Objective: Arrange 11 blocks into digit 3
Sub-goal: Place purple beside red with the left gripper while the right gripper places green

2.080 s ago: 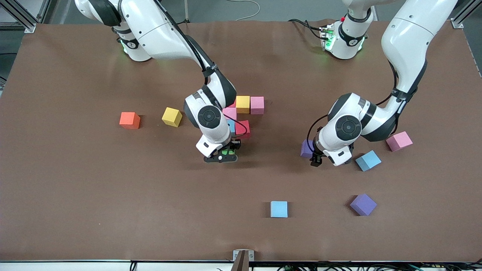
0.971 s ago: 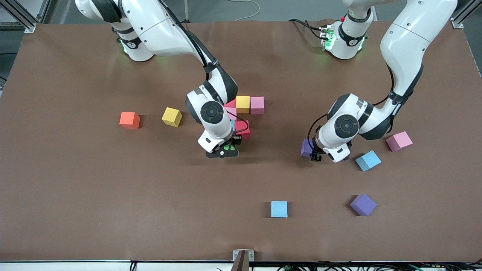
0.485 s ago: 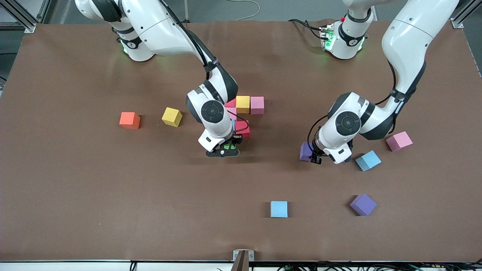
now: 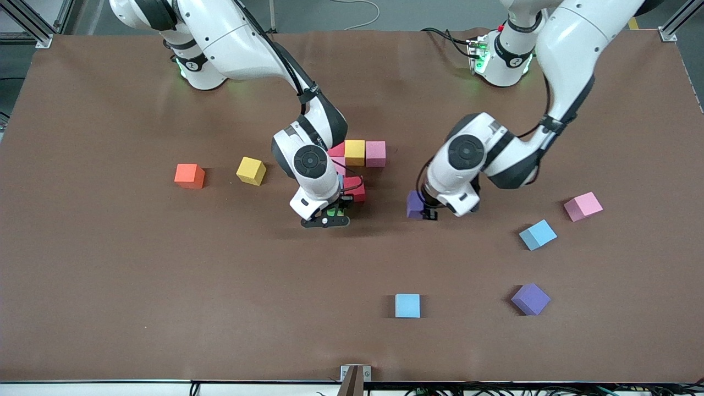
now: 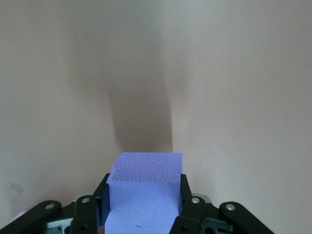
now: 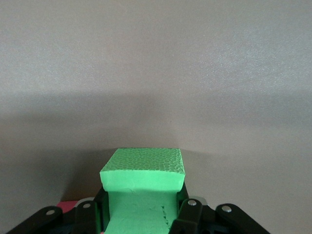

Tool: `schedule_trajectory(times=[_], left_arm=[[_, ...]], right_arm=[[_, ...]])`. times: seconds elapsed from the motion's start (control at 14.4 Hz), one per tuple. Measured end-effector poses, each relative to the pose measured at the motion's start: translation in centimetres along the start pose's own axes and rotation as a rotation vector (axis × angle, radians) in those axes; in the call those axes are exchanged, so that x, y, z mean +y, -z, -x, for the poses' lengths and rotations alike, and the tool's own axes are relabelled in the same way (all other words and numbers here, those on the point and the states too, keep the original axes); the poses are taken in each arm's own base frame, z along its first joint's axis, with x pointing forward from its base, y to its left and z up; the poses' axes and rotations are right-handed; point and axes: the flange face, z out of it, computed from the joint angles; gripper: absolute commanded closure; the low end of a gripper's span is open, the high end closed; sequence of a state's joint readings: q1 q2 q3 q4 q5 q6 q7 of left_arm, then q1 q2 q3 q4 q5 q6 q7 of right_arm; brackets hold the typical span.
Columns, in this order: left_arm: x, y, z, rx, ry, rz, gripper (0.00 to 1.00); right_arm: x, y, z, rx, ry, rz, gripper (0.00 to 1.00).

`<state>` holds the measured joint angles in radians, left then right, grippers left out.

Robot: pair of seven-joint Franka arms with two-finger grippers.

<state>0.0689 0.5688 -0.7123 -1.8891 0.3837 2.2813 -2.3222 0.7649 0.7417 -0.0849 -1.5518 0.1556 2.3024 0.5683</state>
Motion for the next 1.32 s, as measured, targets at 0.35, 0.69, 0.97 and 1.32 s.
schedule_trajectory(times=[0.35, 0.69, 0.97, 1.32], left_arm=[[-3.1, -2.1, 4.4, 0.012, 0.088, -0.033, 0.75], [-3.9, -3.4, 5.3, 0.014, 0.148, -0.058, 0.75], [-4.5, -3.7, 6.5, 0.012, 0.135, -0.06, 0.75], [-4.4, -4.8, 7.4, 0.024, 0.09, -0.042, 0.75]], right_arm=[[0.0, -0.1, 0.1, -0.003, 0.0, 0.002, 0.0], [0.1, -0.1, 0.2, -0.002, 0.0, 0.002, 0.0], [-0.4, 2.8, -0.6, 0.033, -0.008, -0.035, 0.0], [2.8, 10.5, -2.5, 0.035, -0.074, -0.051, 0.0]])
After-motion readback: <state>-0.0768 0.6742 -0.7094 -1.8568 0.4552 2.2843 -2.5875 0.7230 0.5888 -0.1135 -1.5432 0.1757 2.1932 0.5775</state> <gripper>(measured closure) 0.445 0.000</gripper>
